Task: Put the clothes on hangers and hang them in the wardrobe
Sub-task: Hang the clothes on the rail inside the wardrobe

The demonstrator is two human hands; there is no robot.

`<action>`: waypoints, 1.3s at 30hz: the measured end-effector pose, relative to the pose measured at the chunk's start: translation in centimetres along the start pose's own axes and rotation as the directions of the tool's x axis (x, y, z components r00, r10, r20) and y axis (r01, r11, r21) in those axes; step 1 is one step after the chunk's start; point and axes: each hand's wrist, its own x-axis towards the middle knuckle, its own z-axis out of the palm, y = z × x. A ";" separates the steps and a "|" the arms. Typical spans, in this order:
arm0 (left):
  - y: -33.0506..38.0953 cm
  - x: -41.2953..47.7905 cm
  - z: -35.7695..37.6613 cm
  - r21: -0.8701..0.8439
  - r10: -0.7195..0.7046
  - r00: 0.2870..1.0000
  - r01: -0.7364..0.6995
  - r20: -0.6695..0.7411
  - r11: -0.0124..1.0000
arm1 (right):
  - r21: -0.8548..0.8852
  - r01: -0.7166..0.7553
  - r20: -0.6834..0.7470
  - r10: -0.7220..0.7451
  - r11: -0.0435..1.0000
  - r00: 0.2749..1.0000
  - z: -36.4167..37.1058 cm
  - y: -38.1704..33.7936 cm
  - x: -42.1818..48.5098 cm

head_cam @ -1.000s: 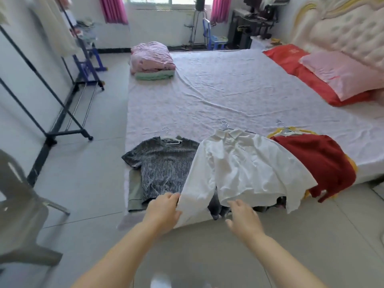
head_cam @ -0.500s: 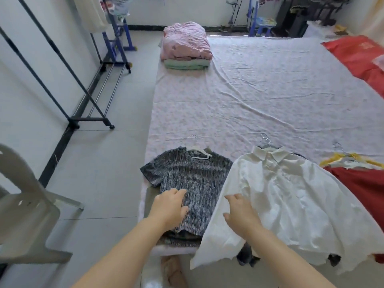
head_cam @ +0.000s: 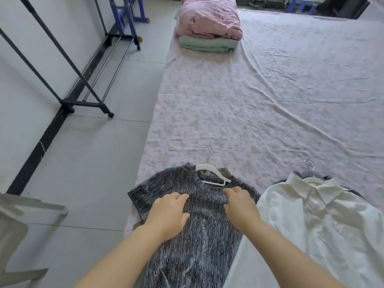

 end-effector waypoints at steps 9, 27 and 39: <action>-2.8 10.7 6.6 -0.067 -0.021 0.998 0.017 -0.059 0.998 | 0.007 0.047 -0.137 -0.045 0.999 0.989 6.2 1.7 14.8; -1.6 10.2 1.1 -0.153 -0.050 0.962 0.008 -0.269 0.988 | 0.212 0.230 -0.482 -0.103 0.950 0.870 1.7 1.0 9.5; 4.1 1.5 -13.3 -0.052 0.062 0.868 -0.101 -0.493 0.994 | 0.095 0.341 -0.753 -0.156 0.935 0.639 -15.8 -2.3 -4.1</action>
